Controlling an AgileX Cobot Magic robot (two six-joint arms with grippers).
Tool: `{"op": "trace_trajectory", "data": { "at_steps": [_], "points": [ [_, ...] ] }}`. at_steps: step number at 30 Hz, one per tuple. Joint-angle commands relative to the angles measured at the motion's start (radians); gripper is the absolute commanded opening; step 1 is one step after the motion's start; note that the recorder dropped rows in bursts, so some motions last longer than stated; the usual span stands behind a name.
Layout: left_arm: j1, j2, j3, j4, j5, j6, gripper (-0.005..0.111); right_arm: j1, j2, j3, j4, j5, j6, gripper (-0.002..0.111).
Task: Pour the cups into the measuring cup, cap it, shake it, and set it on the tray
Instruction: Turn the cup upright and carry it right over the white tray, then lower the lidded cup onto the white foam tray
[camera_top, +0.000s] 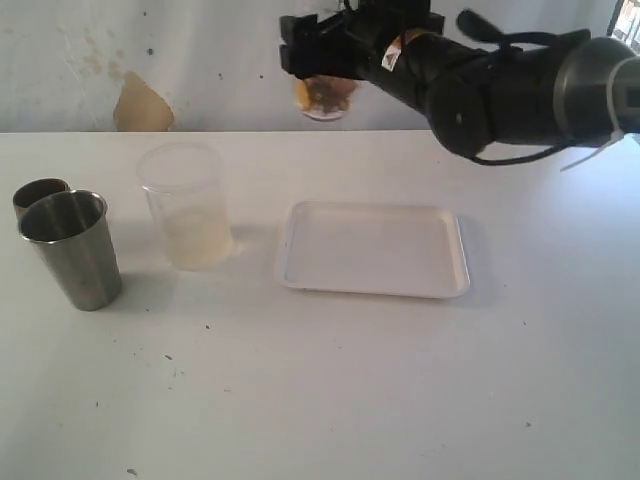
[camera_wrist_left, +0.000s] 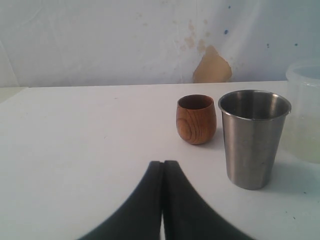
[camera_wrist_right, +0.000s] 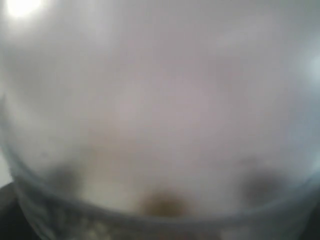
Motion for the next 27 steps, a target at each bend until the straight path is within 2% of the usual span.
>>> {"op": "trace_trajectory", "data": {
  "at_steps": [1,4,5,10,13,16,22,27],
  "points": [
    [0.000,-0.004,0.004,0.004,-0.005,-0.001,0.000,-0.034,0.003,0.014,-0.469,-0.279,0.423,0.000],
    [0.000,-0.004,0.004,0.004,-0.005,-0.001,0.000,-0.059,0.003,0.019,-0.478,-0.076,0.423,0.000],
    [0.000,-0.004,0.004,0.004,-0.005,-0.001,0.000,-0.075,0.003,0.033,-0.504,-0.059,0.423,0.000],
    [0.000,-0.004,0.004,0.004,-0.005,-0.001,0.000,-0.125,0.010,0.132,-0.550,-0.222,0.431,0.000],
    [0.000,-0.004,0.004,0.004,-0.005,-0.001,0.000,-0.126,0.027,0.162,-0.584,-0.175,0.356,0.000],
    [0.000,-0.004,0.004,0.004,-0.005,-0.001,0.000,-0.129,0.061,0.172,-0.652,-0.160,0.362,0.000],
    [0.000,-0.004,0.004,0.004,-0.005,-0.001,0.000,-0.129,0.141,0.187,-0.652,-0.379,0.361,0.000],
    [0.000,-0.004,0.004,0.004,-0.005,-0.001,0.000,-0.129,0.158,0.187,-0.649,-0.252,0.341,0.000]
  ]
}}
